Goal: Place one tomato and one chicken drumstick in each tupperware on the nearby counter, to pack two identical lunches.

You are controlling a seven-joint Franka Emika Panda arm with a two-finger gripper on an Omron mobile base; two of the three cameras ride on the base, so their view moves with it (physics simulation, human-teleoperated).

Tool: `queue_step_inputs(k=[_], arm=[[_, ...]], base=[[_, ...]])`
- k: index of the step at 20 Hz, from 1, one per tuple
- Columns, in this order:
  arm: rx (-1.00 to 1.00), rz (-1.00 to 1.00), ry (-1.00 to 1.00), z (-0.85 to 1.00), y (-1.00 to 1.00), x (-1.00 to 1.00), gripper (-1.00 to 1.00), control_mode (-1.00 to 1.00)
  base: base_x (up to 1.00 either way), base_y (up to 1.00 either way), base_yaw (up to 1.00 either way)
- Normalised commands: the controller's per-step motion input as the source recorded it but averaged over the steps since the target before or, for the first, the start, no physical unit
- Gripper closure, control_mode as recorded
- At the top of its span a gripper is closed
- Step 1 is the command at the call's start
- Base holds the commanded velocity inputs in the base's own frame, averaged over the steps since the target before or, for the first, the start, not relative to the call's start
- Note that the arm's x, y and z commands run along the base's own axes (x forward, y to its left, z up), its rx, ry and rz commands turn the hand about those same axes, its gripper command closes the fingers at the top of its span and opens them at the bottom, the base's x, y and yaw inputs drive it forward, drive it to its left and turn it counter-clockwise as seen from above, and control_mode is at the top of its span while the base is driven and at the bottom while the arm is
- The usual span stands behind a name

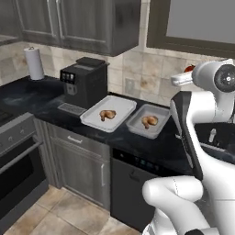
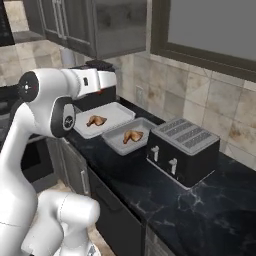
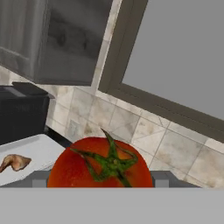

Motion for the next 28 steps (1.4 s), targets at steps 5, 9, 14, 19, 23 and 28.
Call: queue_step_inputs(k=[5,9,14,19,23,28], arm=[[0.00,0.00,0.00,0.00,0.00,0.00,1.00,1.00],[0.00,0.00,0.00,0.00,0.00,0.00,1.00,1.00],[0.00,0.00,0.00,0.00,0.00,0.00,1.00,1.00],[0.00,0.00,0.00,0.00,0.00,0.00,1.00,1.00],[0.00,-0.12,0.00,-0.06,0.00,0.01,1.00,-1.00],[0.00,-0.14,0.17,-0.30,-0.01,0.03,1.00,-1.00]], base=[[0.85,-0.08,-0.14],[0.40,0.38,-0.19],[0.45,0.65,-0.31],[0.24,0.33,-0.30],[0.01,0.00,-0.13],[0.00,0.00,0.00]])
